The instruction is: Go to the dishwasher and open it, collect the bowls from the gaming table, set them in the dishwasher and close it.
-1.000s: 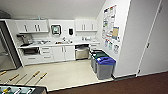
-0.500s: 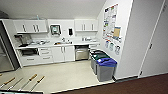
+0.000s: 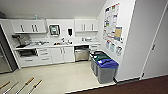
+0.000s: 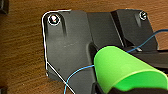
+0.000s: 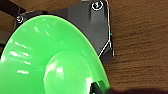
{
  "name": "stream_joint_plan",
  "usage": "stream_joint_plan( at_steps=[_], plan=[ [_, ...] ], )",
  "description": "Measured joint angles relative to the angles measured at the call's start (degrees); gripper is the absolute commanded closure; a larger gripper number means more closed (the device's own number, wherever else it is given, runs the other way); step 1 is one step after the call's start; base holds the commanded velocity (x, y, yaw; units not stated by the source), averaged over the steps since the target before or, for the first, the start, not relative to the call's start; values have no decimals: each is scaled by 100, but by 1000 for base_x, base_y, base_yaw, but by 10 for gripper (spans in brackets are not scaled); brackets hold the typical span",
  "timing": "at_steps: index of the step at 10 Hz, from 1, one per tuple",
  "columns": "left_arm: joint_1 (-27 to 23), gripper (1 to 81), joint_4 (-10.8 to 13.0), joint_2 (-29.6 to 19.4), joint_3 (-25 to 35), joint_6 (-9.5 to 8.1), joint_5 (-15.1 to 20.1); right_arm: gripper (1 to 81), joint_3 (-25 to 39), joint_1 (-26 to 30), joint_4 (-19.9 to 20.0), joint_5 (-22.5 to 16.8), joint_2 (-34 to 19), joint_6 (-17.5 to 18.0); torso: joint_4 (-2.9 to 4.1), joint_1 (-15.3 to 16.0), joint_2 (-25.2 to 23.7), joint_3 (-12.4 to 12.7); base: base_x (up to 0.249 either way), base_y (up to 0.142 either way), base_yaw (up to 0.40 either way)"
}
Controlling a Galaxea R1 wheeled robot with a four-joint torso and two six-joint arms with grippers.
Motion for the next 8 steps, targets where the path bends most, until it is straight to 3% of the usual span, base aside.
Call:
stream_joint_plan(
  at_steps=[8],
  plan=[
    [0,811,0,0,-1,0,-5,811,0,-1,0,0,2,0,0,0,0,0,147,0,0]
  ],
)
